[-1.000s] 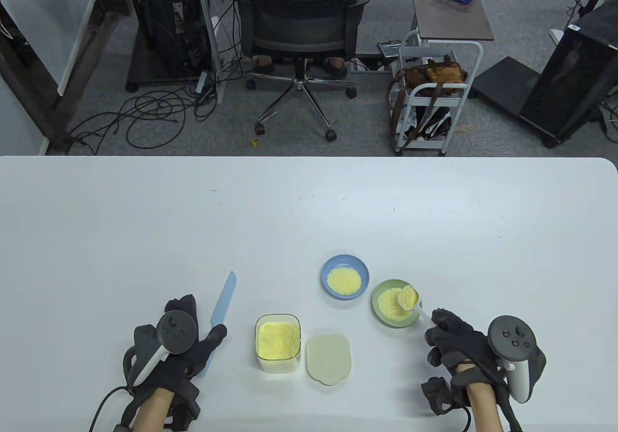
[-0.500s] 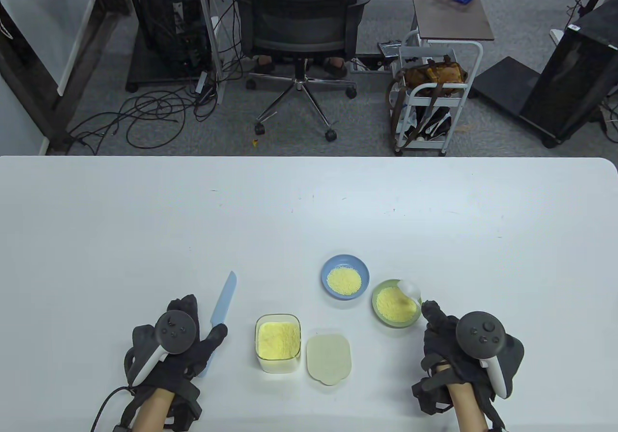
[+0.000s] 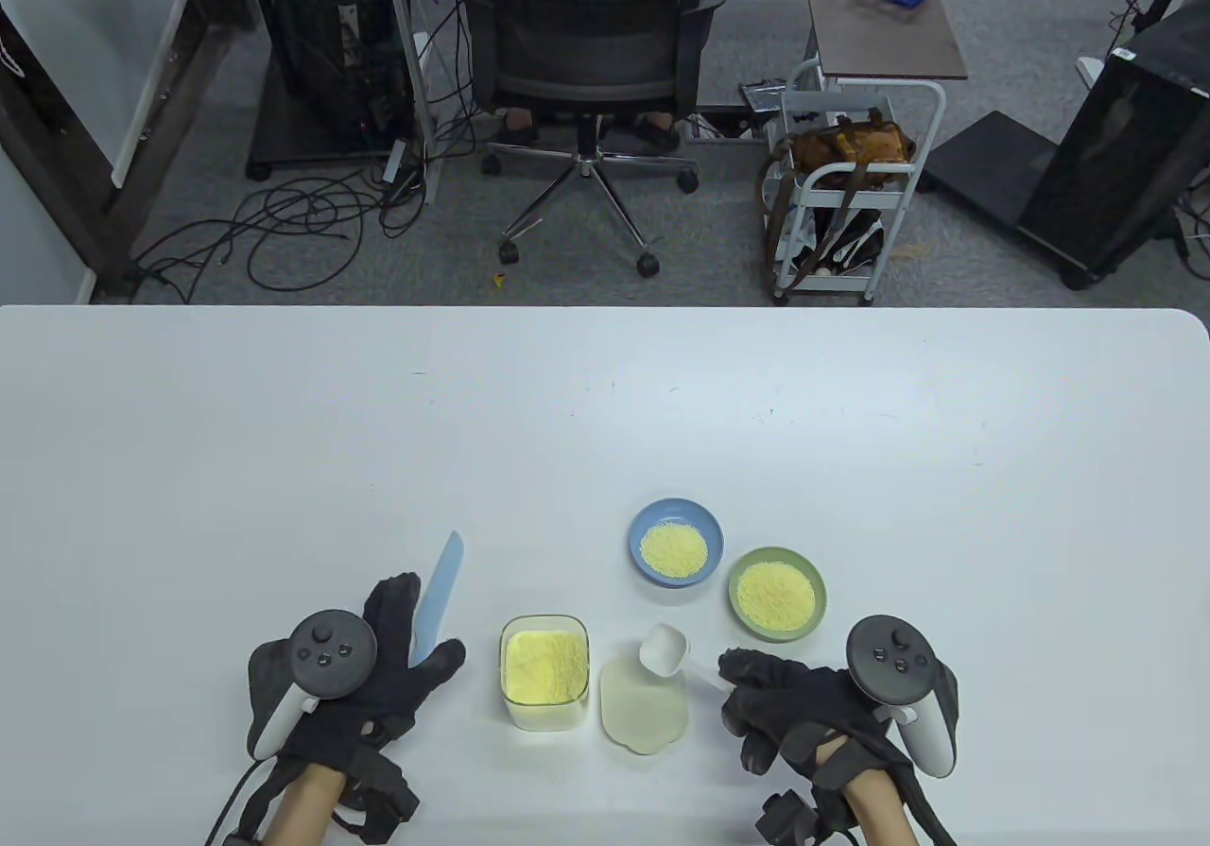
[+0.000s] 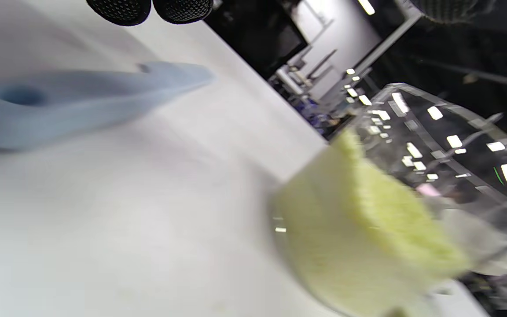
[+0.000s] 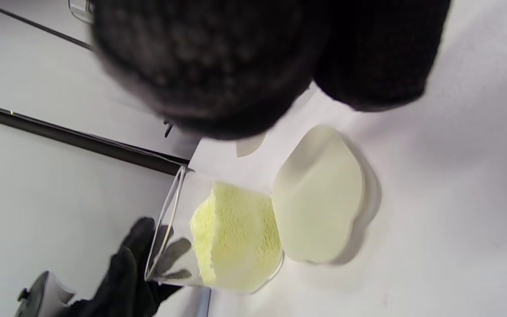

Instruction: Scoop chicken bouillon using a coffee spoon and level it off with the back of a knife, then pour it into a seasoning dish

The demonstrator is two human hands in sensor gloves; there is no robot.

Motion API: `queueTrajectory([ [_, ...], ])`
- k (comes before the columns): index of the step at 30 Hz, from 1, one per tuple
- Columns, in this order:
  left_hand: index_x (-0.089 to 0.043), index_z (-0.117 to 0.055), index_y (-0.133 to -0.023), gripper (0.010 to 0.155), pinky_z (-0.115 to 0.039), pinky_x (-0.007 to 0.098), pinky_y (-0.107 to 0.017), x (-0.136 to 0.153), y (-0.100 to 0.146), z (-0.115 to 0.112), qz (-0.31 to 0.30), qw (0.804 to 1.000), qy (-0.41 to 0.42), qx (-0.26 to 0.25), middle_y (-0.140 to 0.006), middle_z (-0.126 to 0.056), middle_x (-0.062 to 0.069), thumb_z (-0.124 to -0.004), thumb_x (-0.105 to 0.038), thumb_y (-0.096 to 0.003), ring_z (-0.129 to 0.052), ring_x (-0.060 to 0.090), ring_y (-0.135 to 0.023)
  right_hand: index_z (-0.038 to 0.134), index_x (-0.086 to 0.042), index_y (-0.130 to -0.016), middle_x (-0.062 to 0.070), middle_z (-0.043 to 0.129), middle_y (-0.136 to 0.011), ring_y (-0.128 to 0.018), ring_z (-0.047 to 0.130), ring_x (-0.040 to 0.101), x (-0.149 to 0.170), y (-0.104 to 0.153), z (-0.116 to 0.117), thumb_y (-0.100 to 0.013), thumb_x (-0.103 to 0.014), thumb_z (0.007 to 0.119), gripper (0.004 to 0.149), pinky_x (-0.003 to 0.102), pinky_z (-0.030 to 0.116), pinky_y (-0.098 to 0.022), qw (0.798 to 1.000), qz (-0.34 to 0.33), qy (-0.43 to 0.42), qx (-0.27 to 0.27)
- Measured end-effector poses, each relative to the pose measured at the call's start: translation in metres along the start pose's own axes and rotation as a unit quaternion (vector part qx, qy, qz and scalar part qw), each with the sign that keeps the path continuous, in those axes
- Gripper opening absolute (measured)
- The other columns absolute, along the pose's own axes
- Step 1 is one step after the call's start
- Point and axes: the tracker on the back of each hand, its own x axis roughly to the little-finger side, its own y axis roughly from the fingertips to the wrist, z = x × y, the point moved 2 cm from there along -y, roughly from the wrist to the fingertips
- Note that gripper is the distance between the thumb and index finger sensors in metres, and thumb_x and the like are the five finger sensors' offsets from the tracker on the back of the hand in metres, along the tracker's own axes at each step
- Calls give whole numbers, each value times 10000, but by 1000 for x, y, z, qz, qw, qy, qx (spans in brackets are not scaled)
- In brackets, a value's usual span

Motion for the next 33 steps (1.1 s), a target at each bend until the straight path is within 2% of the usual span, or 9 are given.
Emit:
queueTrajectory([
  [3,-269,-163,-1114,1030,-493,597,-756,-19,1,-10,-54,998,4,29,-1200,-180,191,-699,-725,-362,-423,424,-1131,666,41,-827,293,854,-529,-159,947,87,-8,-3,5,-414,-175,754,474,438,844,-309,1000,-14,-4,-11],
  [7,-277,-133,-1114,1083,-478,610,-766,-38,-7,-33,-74,993,-59,66,-1210,-148,180,-711,-761,-337,-394,428,-1149,649,24,-846,296,828,-569,-187,931,106,-38,-8,9,-415,-173,758,487,452,815,-336,998,-63,-11,2],
  [10,-270,-154,-1116,1086,-464,618,-768,-41,-13,-43,-70,993,-65,73,-1209,-154,179,-739,-745,-334,-384,432,-1148,669,3,-843,297,823,-587,-197,926,127,-59,-14,18,-403,-158,777,480,469,800,-350,995,-96,5,0],
  [12,-271,-153,-1116,1083,-464,622,-764,-41,-13,-47,-68,991,-77,82,-1208,-164,185,-750,-732,-339,-392,438,-1144,703,-9,-832,312,818,-598,-211,923,157,-70,-19,26,-391,-135,799,468,494,784,-363,994,-101,35,-14],
  [15,-266,-180,-1119,1063,-475,618,-760,-42,-12,-46,-70,992,-83,71,-1208,-189,186,-752,-723,-348,-410,435,-1138,742,-42,-816,313,802,-625,-234,916,179,-83,-30,42,-372,-113,821,457,510,765,-386,985,-91,141,-38],
  [23,-290,-150,-1109,1048,-474,618,-759,-39,-14,-49,-65,991,-62,99,-1206,-213,203,-756,-711,-365,-402,444,-1135,835,-71,-753,313,815,-626,-220,909,220,-108,-54,69,-339,-72,853,415,538,750,-394,943,-114,312,-9],
  [25,-286,-150,-1109,1047,-474,617,-758,-39,-14,-48,-65,991,-61,98,-1205,-220,205,-758,-708,-368,-403,445,-1133,852,-65,-738,314,828,-620,-194,912,208,-113,-57,78,-332,-66,860,406,524,769,-357,928,-99,358,-14],
  [27,-287,-147,-1108,1045,-477,615,-758,-39,-14,-49,-65,991,-62,98,-1205,-227,204,-754,-709,-370,-409,446,-1132,861,-54,-727,311,844,-608,-135,907,165,-119,-58,85,-327,-69,865,401,481,808,-251,922,-89,377,-19],
  [33,-291,-137,-1105,1040,-481,615,-755,-40,-14,-49,-63,991,-61,98,-1204,-234,206,-746,-713,-375,-415,446,-1129,847,27,-715,337,882,-529,8,897,54,-125,-68,99,-324,-66,859,402,374,866,-57,931,-9,357,-73],
])
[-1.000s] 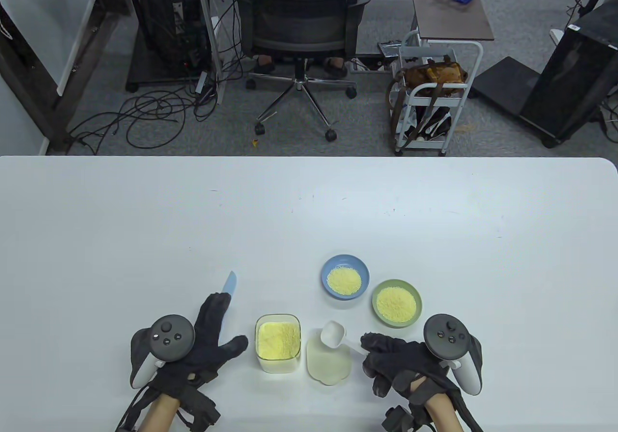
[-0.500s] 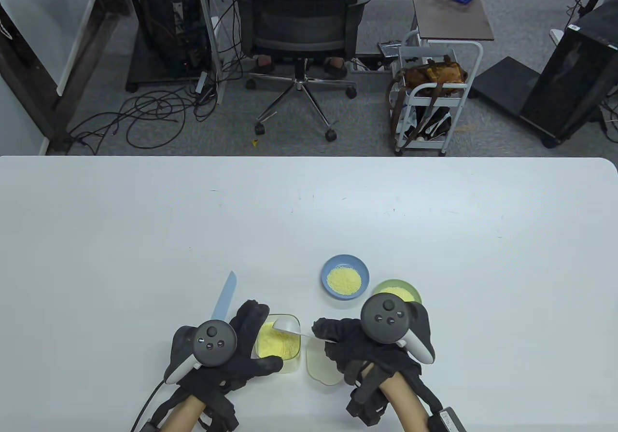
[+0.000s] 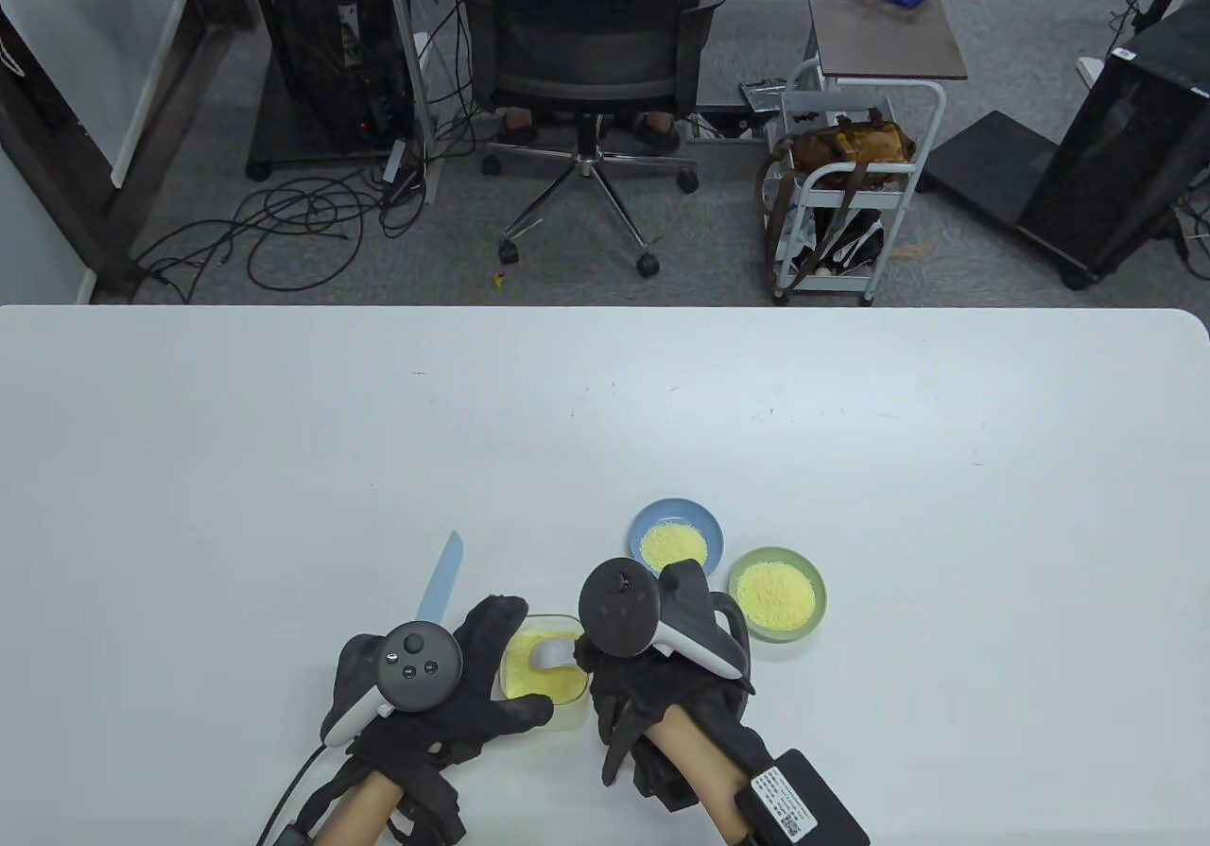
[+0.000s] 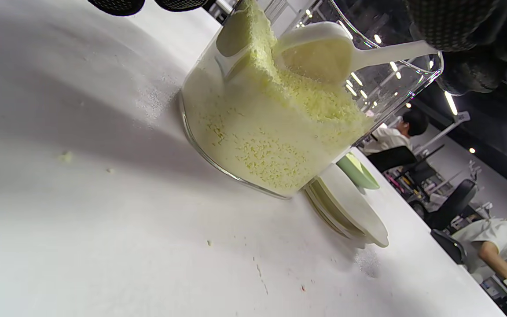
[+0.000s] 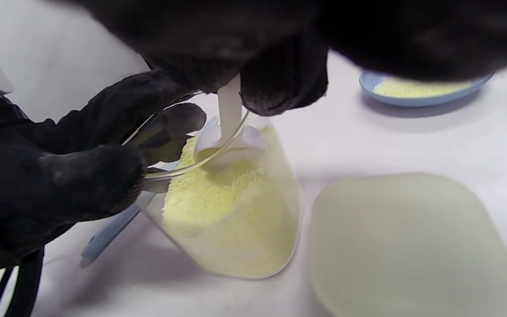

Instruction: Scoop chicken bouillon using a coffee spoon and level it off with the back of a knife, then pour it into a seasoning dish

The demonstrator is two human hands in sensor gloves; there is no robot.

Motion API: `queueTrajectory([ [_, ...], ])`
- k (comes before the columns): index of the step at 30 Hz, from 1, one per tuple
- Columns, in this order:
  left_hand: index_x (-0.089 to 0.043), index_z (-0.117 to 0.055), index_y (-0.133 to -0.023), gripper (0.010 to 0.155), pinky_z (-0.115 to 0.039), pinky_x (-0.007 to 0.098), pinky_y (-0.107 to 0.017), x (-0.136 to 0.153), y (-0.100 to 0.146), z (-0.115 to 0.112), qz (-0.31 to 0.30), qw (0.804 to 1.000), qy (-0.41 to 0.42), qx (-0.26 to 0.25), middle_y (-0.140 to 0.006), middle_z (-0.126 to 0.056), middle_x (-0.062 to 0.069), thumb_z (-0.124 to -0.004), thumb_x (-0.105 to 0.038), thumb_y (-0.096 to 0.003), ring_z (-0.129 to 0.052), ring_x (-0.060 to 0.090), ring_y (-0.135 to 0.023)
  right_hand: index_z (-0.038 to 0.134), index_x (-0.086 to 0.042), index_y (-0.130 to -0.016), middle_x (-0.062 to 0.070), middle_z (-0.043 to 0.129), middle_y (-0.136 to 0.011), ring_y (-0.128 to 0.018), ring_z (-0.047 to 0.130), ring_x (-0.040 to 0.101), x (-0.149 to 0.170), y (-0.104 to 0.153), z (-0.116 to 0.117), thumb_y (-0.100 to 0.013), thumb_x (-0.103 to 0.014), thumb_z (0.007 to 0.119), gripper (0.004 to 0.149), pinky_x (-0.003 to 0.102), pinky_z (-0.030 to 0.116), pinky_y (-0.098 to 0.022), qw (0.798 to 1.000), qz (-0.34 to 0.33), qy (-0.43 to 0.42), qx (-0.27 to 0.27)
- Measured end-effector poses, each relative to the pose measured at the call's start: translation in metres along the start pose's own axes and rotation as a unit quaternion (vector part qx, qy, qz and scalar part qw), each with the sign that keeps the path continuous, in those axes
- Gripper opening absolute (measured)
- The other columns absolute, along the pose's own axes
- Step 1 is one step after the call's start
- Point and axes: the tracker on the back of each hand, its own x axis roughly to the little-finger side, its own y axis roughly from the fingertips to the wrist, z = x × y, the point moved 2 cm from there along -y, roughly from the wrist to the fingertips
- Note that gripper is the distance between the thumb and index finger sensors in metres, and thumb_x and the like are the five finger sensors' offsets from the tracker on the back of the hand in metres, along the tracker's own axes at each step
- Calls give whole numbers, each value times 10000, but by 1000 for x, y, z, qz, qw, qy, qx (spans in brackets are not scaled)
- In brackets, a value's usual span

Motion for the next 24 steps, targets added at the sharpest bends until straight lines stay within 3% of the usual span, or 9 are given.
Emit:
queueTrajectory([
  [6,-293,-133,-1103,1045,-481,617,-753,0,0,0,1,1000,1,2,-1203,-240,209,-746,-718,-370,-415,447,-1128,775,113,-717,332,923,-404,59,918,-37,13,-11,9,-377,-124,784,414,304,906,8,993,16,-88,-80],
  [10,-294,-133,-1102,1051,-483,615,-753,0,0,0,1,1000,0,2,-1202,-242,209,-750,-716,-364,-417,447,-1128,751,149,-699,314,936,-344,80,939,-55,24,-14,14,-389,-132,762,418,285,922,23,982,19,-162,-100],
  [17,-295,-128,-1100,1048,-485,614,-753,0,0,0,2,1000,0,3,-1202,-242,210,-749,-713,-367,-416,450,-1126,707,165,-686,294,948,-305,99,954,-73,49,-13,30,-407,-142,736,416,265,932,42,946,30,-309,-97],
  [19,-296,-128,-1101,1051,-484,614,-753,0,0,0,2,1000,-1,3,-1202,-240,211,-750,-714,-364,-416,448,-1127,702,172,-682,308,943,-296,104,955,-64,57,-11,35,-407,-131,735,411,274,928,51,928,32,-363,-80],
  [24,-293,-133,-1102,1047,-487,610,-753,0,0,0,2,1000,-1,2,-1200,-244,213,-750,-711,-366,-420,448,-1125,721,161,-693,302,948,-303,98,962,-67,72,-5,40,-411,-139,735,412,270,933,45,909,29,-411,-65],
])
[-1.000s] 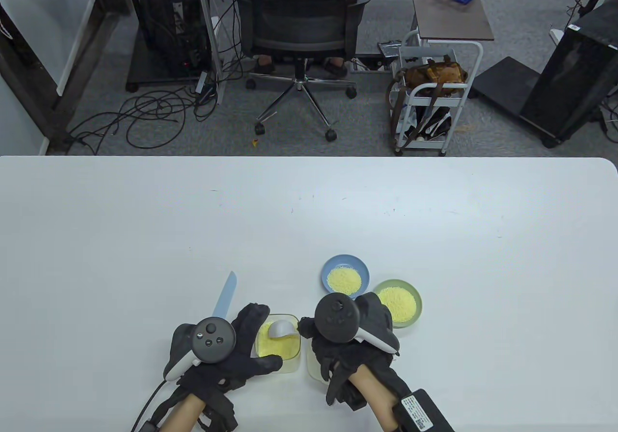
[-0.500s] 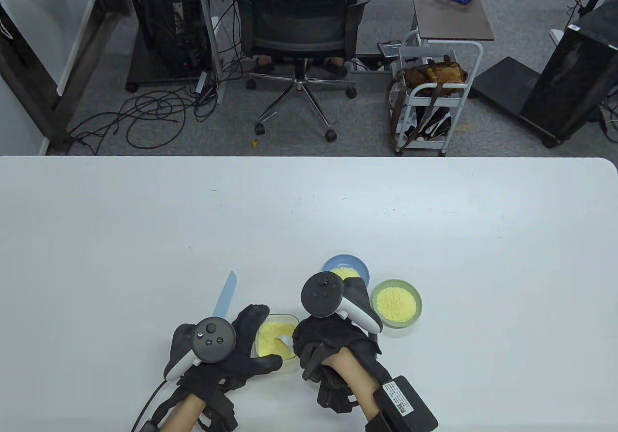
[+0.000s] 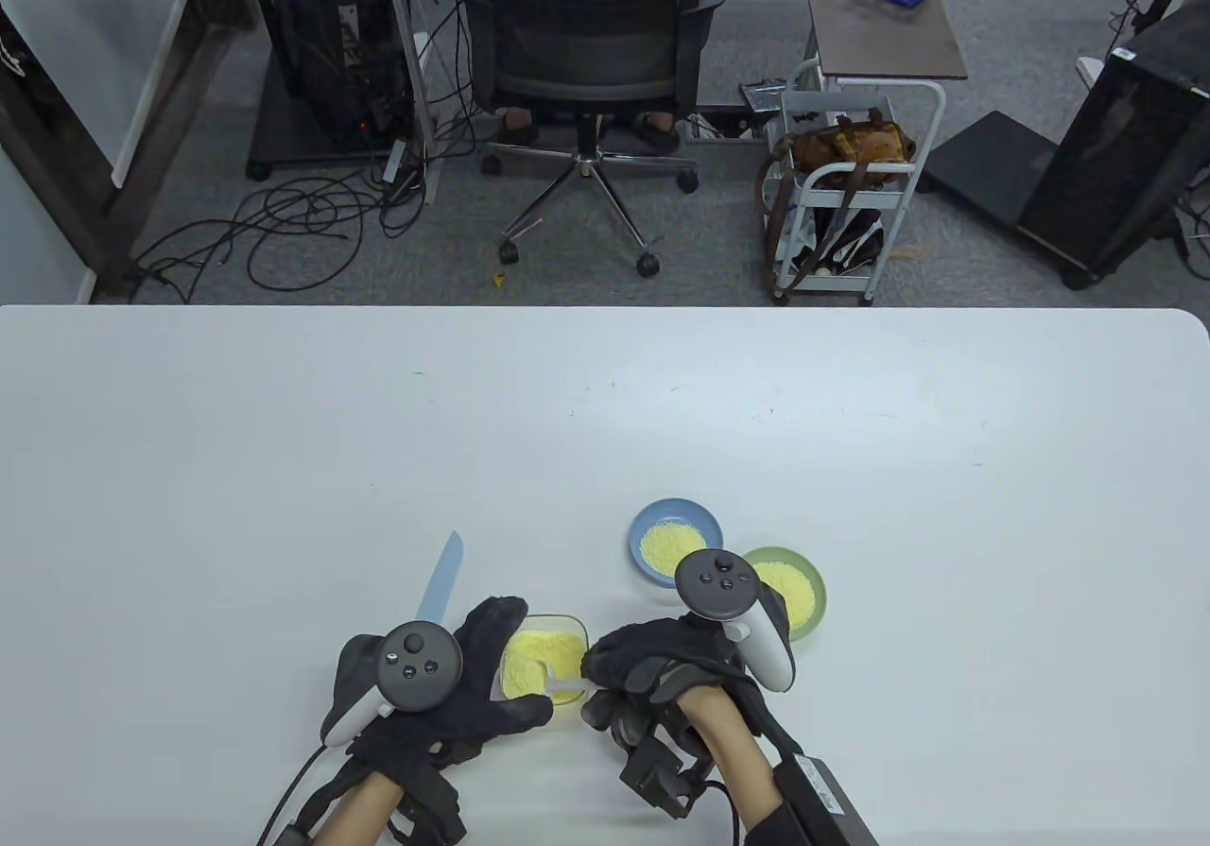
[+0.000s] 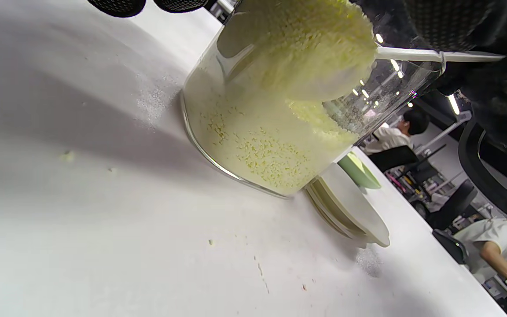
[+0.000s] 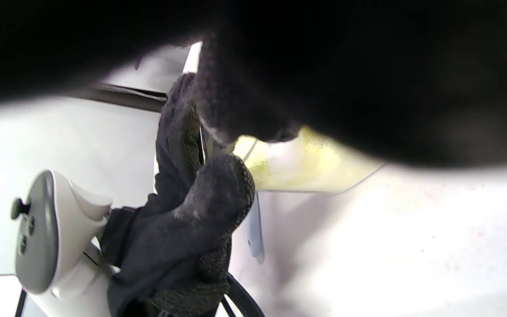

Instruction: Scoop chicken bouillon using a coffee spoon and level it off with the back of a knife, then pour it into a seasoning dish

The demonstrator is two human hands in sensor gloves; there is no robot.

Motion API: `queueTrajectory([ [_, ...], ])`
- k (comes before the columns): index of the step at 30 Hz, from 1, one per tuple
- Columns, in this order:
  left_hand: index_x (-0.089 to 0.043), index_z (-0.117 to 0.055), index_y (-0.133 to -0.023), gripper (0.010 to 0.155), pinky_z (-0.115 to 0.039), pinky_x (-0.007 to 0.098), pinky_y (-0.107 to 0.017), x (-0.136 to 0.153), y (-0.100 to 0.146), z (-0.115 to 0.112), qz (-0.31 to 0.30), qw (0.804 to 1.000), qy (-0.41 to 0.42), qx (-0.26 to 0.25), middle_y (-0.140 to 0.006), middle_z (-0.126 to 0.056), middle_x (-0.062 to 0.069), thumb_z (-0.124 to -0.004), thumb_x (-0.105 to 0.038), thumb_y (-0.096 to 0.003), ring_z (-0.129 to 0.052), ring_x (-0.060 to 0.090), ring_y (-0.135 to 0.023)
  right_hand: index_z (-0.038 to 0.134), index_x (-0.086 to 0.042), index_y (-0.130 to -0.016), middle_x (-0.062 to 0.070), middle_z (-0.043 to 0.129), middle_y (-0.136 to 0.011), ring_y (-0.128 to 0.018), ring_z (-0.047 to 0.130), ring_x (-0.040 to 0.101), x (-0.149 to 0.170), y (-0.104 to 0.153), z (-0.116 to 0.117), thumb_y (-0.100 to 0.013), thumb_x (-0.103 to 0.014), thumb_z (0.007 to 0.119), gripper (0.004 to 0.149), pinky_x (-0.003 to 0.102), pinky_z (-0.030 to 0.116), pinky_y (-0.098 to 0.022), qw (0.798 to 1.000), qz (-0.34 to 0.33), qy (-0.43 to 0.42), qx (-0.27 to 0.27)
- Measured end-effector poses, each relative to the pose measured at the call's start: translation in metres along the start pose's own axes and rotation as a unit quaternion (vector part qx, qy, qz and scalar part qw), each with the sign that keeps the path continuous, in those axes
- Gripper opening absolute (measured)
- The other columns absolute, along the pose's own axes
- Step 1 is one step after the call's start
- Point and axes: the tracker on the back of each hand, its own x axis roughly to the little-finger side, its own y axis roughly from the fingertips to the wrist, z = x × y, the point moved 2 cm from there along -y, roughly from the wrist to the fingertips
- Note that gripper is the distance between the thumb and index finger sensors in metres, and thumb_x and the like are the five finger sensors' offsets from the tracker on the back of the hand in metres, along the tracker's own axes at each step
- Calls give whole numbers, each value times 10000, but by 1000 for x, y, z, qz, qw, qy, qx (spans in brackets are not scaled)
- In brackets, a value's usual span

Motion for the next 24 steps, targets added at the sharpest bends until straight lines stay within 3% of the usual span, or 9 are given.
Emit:
queueTrajectory([
  [5,-238,-156,-1115,1060,-462,621,-759,0,5,9,-11,1000,6,-2,-1194,-193,220,-725,-720,-361,-386,451,-1132,720,158,-699,300,948,-308,93,966,-66,8,9,-10,-414,-141,735,413,270,935,40,999,-22,-37,19],
  [9,-188,-254,-1117,1041,-516,607,-735,12,24,41,-26,992,60,-106,-1188,-318,217,-712,-729,-355,-498,439,-1103,725,156,-697,296,951,-304,94,965,-70,6,19,-18,-413,-143,736,413,267,935,44,997,-38,-55,39],
  [12,-167,-355,-1106,954,-613,541,-683,34,37,62,38,985,41,-166,-1153,-470,225,-735,-671,-391,-671,408,-1012,726,155,-696,295,952,-303,94,965,-73,5,25,-23,-412,-145,736,413,265,935,45,996,-51,-64,47],
  [15,-125,-657,-993,733,-773,422,-507,55,46,74,140,961,-20,-240,-919,-846,207,-777,-565,-419,-966,315,-698,727,154,-696,293,952,-302,95,965,-74,6,30,-25,-412,-146,737,413,263,936,46,994,-60,-75,53],
  [17,-118,-699,-963,690,-786,404,-464,66,47,74,210,952,-59,-215,-859,-890,200,-799,-536,-424,-989,293,-634,726,155,-696,293,953,-303,93,965,-74,7,32,-26,-413,-146,736,413,262,936,45,993,-65,-79,55],
  [20,-121,-676,-978,703,-779,395,-474,76,42,65,291,943,-109,-121,-868,-875,189,-810,-531,-423,-974,285,-649,727,155,-696,293,952,-303,94,965,-76,8,34,-27,-413,-145,736,413,263,936,46,993,-67,-84,57],
  [24,-135,-726,-928,684,-791,364,-428,78,35,55,316,932,-160,-83,-748,-919,127,-847,-537,-388,-989,217,-530,727,157,-695,294,952,-302,95,965,-74,8,35,-26,-413,-145,736,413,264,935,47,992,-69,-82,58],
])
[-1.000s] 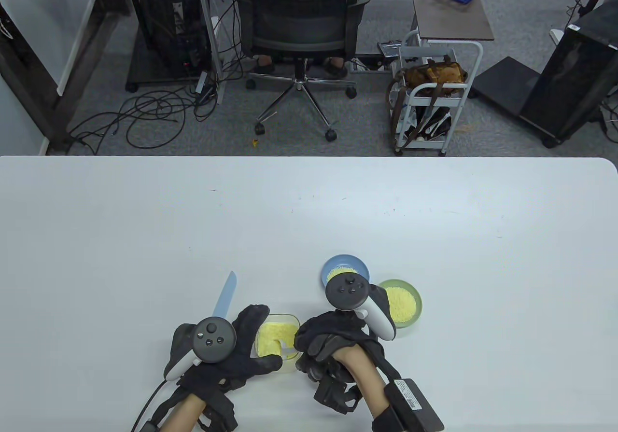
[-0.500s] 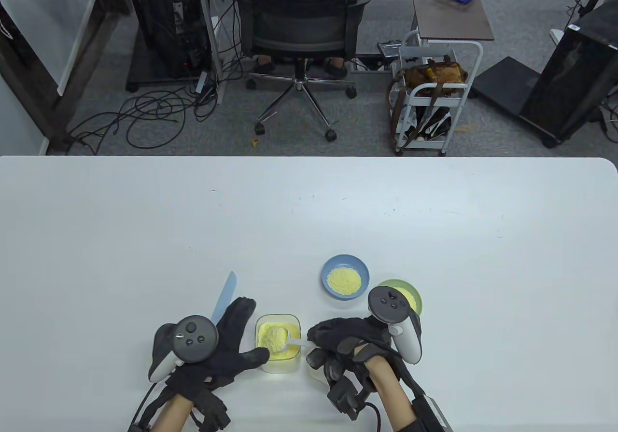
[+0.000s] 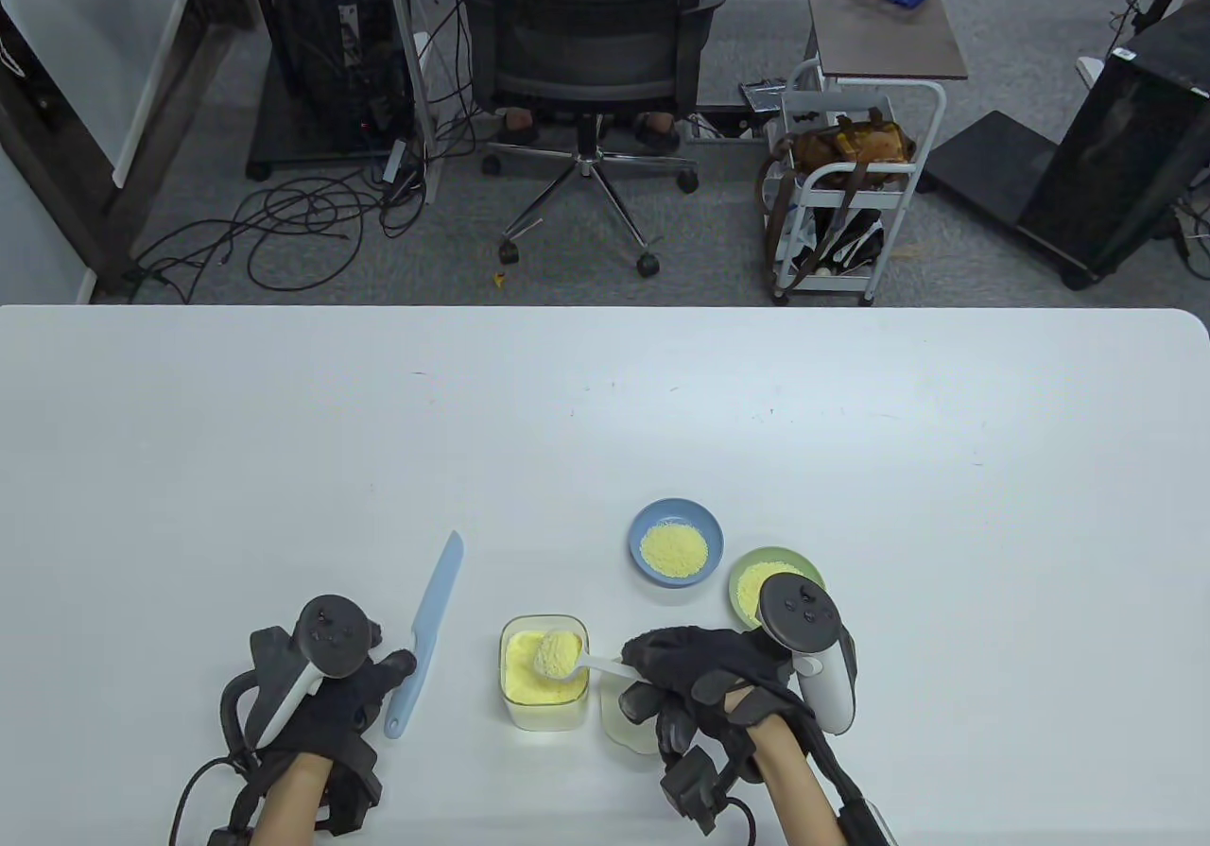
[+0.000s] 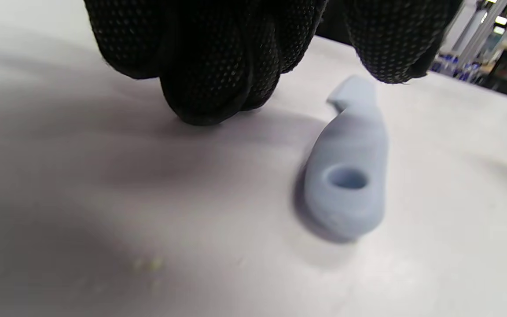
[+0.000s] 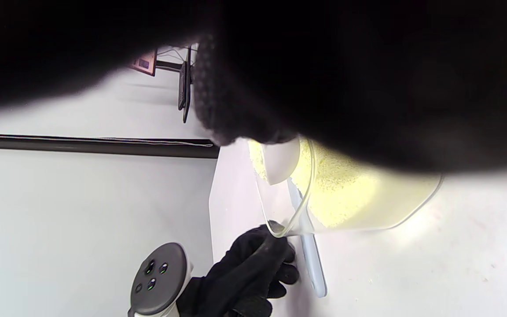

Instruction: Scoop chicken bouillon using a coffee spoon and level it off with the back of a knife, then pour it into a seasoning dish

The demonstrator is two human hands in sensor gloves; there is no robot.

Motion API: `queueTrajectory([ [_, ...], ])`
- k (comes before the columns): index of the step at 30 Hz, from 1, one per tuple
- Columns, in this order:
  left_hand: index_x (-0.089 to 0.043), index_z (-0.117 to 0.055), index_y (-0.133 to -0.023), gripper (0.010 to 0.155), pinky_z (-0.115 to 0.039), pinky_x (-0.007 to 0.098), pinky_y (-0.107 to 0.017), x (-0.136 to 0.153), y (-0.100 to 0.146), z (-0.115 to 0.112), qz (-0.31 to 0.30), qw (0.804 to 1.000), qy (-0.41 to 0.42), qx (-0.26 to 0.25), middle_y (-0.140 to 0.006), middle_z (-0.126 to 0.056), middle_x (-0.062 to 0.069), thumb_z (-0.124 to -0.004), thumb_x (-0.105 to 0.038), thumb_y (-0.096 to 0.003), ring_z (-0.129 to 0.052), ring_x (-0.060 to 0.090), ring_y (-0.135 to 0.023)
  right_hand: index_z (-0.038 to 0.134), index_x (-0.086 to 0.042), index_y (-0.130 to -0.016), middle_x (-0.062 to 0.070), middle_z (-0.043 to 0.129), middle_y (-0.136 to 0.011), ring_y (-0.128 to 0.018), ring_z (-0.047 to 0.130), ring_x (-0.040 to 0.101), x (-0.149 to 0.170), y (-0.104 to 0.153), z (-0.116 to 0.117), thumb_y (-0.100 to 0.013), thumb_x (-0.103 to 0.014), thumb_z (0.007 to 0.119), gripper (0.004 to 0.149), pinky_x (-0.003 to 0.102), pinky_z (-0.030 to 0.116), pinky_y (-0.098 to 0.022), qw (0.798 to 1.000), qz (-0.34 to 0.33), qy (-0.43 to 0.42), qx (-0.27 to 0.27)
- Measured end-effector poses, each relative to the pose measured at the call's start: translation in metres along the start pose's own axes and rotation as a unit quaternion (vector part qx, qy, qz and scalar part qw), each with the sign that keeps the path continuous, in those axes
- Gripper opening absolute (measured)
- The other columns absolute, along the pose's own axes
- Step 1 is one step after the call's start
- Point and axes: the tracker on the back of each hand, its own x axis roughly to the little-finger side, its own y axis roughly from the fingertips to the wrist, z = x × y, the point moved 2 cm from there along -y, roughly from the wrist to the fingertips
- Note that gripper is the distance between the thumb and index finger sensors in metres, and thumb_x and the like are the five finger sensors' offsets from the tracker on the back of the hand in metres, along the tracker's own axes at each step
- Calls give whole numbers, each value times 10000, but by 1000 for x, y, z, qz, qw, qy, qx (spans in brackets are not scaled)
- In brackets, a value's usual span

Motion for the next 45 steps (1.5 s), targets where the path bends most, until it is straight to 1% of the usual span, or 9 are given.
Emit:
queueTrajectory([
  [5,-141,-754,-896,694,-804,332,-370,-5,-3,-7,-4,999,-23,40,-647,-926,82,-876,-545,-345,-990,158,-432,728,155,-695,294,953,-303,95,963,-75,0,-1,0,-411,-146,737,414,263,934,48,1000,-1,9,3],
  [13,-110,-753,-862,728,-817,308,-310,-17,-1,-12,-25,998,-57,28,-554,-938,43,-877,-580,-320,-996,120,-340,727,152,-698,292,953,-307,91,963,-76,-1,-4,4,-414,-148,736,413,262,934,45,1000,1,15,-4],
  [25,-115,-854,-715,502,-825,303,-247,-28,0,-21,-73,996,-10,50,-436,-974,34,-894,-492,-386,-1006,117,-235,722,148,-705,289,952,-317,82,966,-75,-1,-3,5,-418,-151,734,415,263,935,36,1000,5,12,3],
  [29,-120,-875,-713,483,-829,315,-261,-31,7,-11,-103,992,38,60,-454,-995,51,-905,-475,-387,-1019,141,-256,722,147,-705,290,952,-319,79,967,-74,-1,-3,5,-418,-151,734,414,264,935,34,1000,4,10,5],
  [32,-120,-878,-710,479,-829,317,-264,-39,25,10,-158,982,102,29,-454,-996,53,-907,-473,-387,-1020,144,-257,722,147,-706,289,952,-319,79,967,-74,-1,-3,5,-418,-152,734,415,263,935,34,1000,5,9,5],
  [35,-126,-879,-712,476,-829,316,-272,-49,45,26,-238,958,161,24,-457,-996,51,-907,-475,-389,-1020,142,-263,721,146,-707,288,952,-320,79,967,-73,-1,-2,5,-419,-153,734,415,264,935,33,1000,4,8,5],
  [40,-122,-889,-715,469,-827,326,-276,-72,59,17,-333,911,204,130,-458,-1002,65,-921,-461,-392,-1022,156,-266,719,141,-711,285,952,-328,73,968,-74,-1,-4,8,-422,-156,732,415,263,935,28,1000,2,8,1],
  [42,-121,-891,-716,466,-827,327,-275,-77,60,11,-339,909,195,146,-457,-1004,68,-922,-457,-394,-1023,158,-264,717,137,-714,282,952,-333,69,968,-76,0,-5,11,-423,-160,731,416,261,935,25,1000,0,9,-5],
  [45,-122,-890,-716,467,-828,325,-275,-80,60,6,-329,919,164,144,-456,-1005,67,-920,-458,-394,-1024,156,-263,713,137,-717,284,949,-337,63,968,-74,1,-4,14,-425,-160,730,417,262,933,21,1000,-1,12,-11],
])
